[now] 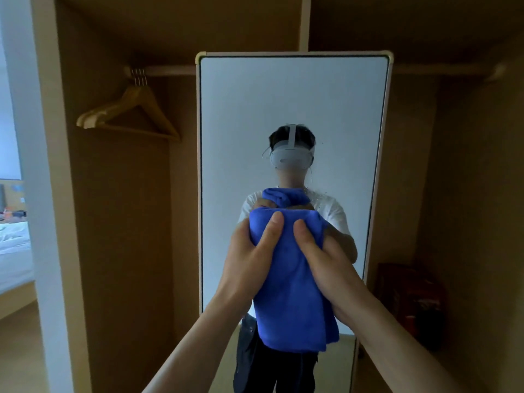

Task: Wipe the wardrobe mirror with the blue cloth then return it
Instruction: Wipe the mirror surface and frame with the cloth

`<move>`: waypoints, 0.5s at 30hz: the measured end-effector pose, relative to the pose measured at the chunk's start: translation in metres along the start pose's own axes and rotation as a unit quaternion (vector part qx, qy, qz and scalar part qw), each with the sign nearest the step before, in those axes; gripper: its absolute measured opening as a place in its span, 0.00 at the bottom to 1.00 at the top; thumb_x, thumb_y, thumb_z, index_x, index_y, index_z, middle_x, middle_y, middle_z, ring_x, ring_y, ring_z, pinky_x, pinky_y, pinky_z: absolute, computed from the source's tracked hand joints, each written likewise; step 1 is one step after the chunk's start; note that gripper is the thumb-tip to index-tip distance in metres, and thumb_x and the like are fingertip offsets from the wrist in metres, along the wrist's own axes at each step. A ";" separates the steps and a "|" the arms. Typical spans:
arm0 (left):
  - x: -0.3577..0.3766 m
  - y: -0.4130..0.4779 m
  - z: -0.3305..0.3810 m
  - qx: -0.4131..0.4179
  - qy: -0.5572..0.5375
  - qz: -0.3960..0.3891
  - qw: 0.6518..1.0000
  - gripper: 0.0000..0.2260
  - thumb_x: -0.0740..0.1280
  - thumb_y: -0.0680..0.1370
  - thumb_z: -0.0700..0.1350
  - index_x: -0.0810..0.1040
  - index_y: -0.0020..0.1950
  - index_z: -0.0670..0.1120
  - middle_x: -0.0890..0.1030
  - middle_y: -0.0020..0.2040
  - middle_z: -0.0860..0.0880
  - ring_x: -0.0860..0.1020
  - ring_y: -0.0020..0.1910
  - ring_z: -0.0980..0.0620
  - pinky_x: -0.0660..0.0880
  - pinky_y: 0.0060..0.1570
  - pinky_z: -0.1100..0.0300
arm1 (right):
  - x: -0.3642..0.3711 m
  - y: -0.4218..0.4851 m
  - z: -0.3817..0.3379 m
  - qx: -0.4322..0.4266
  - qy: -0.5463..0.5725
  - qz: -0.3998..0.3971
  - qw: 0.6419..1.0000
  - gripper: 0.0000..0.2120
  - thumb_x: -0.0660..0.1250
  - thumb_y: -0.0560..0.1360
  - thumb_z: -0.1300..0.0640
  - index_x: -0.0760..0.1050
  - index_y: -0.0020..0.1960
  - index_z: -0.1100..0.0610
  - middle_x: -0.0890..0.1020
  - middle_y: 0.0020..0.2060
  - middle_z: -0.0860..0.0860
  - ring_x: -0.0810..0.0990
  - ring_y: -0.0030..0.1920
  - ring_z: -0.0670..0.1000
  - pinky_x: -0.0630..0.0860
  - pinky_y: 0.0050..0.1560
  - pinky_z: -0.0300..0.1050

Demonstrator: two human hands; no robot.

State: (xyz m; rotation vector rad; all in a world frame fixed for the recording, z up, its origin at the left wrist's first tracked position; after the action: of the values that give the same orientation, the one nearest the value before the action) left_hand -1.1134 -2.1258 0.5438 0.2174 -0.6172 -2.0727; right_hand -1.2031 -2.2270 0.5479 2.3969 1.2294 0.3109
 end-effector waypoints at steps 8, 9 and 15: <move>-0.013 0.031 0.020 0.041 -0.032 0.052 0.997 0.22 0.62 0.77 0.70 0.83 0.46 0.54 0.86 0.41 0.50 0.86 0.43 0.50 0.82 0.46 0.48 | 0.017 0.015 -0.024 0.017 0.037 -0.095 0.995 0.15 0.76 0.72 0.54 0.81 0.58 0.46 0.87 0.51 0.51 0.86 0.52 0.52 0.82 0.54 0.51; -0.016 0.036 0.022 0.036 -0.025 0.057 0.997 0.25 0.61 0.75 0.74 0.83 0.47 0.54 0.86 0.42 0.51 0.85 0.46 0.49 0.82 0.51 0.44 | 0.021 0.020 -0.027 0.010 0.028 -0.085 0.996 0.16 0.76 0.72 0.54 0.80 0.59 0.47 0.87 0.52 0.51 0.86 0.53 0.53 0.81 0.56 0.54; -0.039 0.071 0.054 0.066 0.014 0.008 0.998 0.33 0.57 0.68 0.79 0.81 0.55 0.55 0.86 0.49 0.52 0.84 0.52 0.51 0.79 0.58 0.43 | 0.040 0.053 -0.054 -0.054 -0.068 -0.034 0.996 0.20 0.74 0.69 0.46 0.78 0.60 0.45 0.86 0.53 0.49 0.85 0.54 0.53 0.78 0.61 0.60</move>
State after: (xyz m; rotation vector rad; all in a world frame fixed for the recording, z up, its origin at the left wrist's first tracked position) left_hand -1.0605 -2.1063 0.6229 0.3156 -0.7369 -2.0111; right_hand -1.1624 -2.2074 0.6210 2.2396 1.1993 0.1853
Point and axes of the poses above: each hand's wrist, its own y-axis towards the middle knuckle, its own x-axis out of the palm, z = x × y, the point moved 2 cm from there along y, towards the middle knuckle
